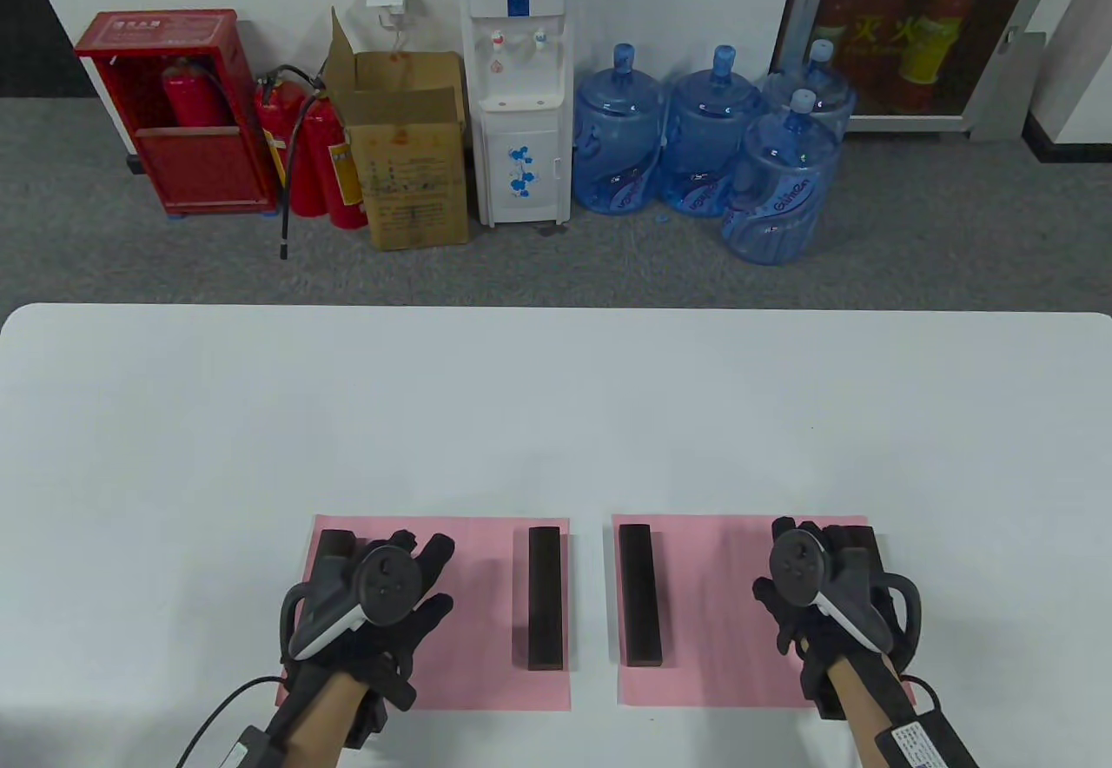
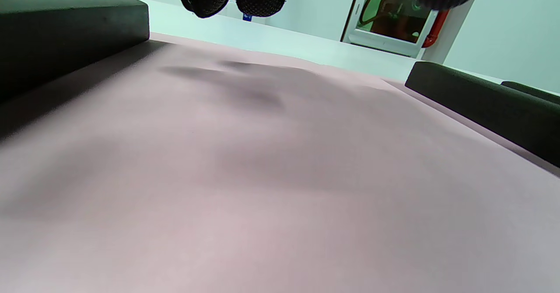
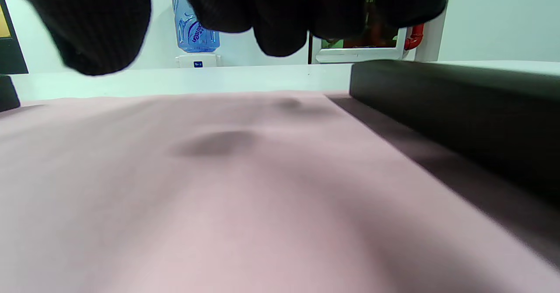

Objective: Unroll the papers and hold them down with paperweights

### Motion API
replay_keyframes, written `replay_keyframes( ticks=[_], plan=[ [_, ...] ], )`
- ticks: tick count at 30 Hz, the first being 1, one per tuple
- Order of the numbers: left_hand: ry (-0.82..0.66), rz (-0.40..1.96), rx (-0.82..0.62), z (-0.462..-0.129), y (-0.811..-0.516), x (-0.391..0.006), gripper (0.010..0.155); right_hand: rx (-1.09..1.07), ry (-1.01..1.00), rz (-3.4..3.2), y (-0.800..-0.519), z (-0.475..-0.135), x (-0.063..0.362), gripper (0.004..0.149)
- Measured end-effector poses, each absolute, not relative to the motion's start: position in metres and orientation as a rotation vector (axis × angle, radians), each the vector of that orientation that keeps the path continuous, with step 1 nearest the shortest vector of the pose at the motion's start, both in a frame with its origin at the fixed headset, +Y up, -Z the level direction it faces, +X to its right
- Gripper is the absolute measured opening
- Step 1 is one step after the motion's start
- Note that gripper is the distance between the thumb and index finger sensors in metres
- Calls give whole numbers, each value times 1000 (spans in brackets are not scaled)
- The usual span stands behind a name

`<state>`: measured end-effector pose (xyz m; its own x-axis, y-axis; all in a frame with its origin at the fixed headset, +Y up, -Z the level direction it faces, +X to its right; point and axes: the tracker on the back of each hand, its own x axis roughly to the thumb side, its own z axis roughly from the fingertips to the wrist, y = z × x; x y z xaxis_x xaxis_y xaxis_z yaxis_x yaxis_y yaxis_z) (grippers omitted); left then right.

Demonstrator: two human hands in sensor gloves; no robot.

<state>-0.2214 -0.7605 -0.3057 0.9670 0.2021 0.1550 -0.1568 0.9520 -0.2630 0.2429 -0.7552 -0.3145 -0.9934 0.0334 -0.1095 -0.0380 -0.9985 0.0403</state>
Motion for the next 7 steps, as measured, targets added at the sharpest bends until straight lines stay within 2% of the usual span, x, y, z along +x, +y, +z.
replay_keyframes(
  ticks=[7],
  plan=[
    [-183, 205, -245, -302, -757, -225, 68, -177, 108, 3099, -756, -314, 243, 78]
  ],
)
